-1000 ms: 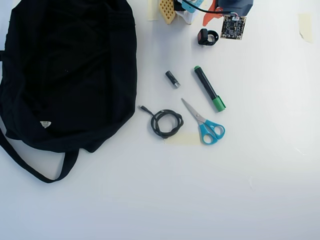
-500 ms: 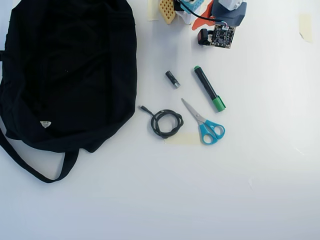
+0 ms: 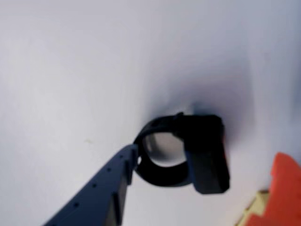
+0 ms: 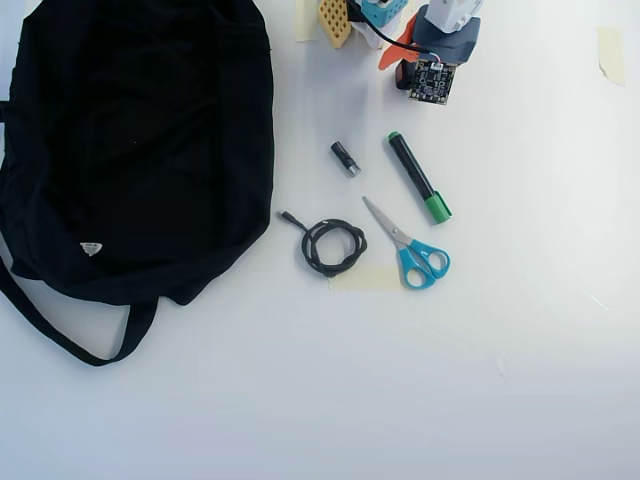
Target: Put the bike light into the black bag
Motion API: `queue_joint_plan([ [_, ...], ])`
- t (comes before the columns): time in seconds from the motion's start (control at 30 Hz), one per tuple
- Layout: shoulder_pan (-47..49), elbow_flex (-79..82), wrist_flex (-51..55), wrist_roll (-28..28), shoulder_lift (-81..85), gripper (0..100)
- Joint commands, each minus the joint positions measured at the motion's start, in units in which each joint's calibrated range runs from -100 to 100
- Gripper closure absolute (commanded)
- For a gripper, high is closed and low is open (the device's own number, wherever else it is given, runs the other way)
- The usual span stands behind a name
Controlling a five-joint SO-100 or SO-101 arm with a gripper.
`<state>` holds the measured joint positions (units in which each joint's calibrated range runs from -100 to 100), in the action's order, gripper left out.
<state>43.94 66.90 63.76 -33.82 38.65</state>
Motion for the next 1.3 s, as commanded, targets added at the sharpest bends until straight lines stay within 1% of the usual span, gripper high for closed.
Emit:
queue_joint_plan([
  [0.0,-1.3,0.7,0.2,0.1,0.4,64],
  [0.33,-1.4,0.7,1.2,-0.2,0.4,64],
  [0.5,-1.4,-2.5,6.4,-0.2,1.9,64],
  [0.67,-1.4,-2.0,11.9,-0.2,10.8,64],
  [0.83,-3.3,0.5,11.3,0.8,16.9,64],
  [0.97,-3.3,1.5,10.6,1.6,16.1,64],
  [1.27,-1.3,5.4,4.0,1.8,16.0,64],
])
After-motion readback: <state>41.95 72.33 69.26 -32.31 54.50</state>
